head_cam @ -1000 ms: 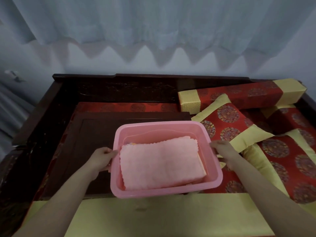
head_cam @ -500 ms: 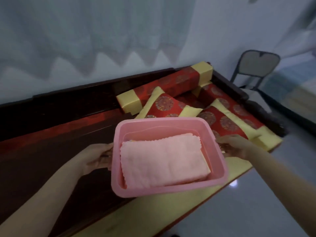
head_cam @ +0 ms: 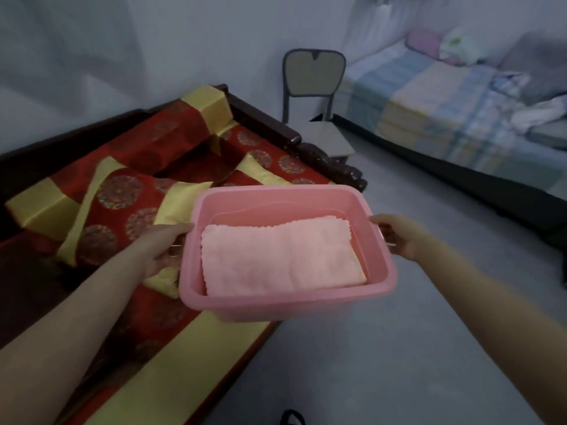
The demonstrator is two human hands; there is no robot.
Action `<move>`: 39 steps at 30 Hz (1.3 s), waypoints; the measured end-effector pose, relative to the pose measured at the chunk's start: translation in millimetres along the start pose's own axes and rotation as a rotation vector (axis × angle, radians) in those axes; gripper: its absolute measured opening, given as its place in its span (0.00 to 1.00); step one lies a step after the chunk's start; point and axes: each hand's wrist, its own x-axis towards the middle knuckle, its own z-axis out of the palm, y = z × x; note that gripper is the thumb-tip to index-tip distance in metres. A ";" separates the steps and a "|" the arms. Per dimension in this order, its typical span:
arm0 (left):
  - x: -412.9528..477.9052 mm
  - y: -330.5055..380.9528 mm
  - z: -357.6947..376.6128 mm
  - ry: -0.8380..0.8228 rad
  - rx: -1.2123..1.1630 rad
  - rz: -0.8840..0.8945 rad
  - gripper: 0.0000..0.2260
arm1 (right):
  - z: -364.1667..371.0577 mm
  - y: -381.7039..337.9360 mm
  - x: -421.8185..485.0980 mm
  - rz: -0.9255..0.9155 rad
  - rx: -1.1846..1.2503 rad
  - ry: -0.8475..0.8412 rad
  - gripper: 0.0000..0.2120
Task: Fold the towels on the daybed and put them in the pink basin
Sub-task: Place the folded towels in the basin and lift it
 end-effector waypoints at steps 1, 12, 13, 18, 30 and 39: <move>11.3 7.8 30.4 -0.001 -0.013 -0.013 0.06 | -22.6 -4.2 14.0 0.001 0.018 0.013 0.06; 119.6 103.1 252.4 -0.093 0.055 -0.029 0.09 | -172.7 -45.2 173.7 0.067 0.127 0.138 0.04; 136.4 112.8 269.6 -0.099 0.068 -0.032 0.08 | -184.1 -51.0 191.5 0.072 0.134 0.148 0.05; 214.9 169.5 350.1 -0.127 0.141 -0.045 0.07 | -238.6 -89.8 277.6 0.112 0.149 0.204 0.03; 374.7 322.8 510.0 -0.109 0.103 -0.028 0.07 | -331.2 -250.0 502.8 0.080 0.123 0.187 0.05; 514.6 409.7 577.0 0.153 -0.017 -0.048 0.08 | -323.1 -409.9 739.2 0.043 -0.034 -0.002 0.06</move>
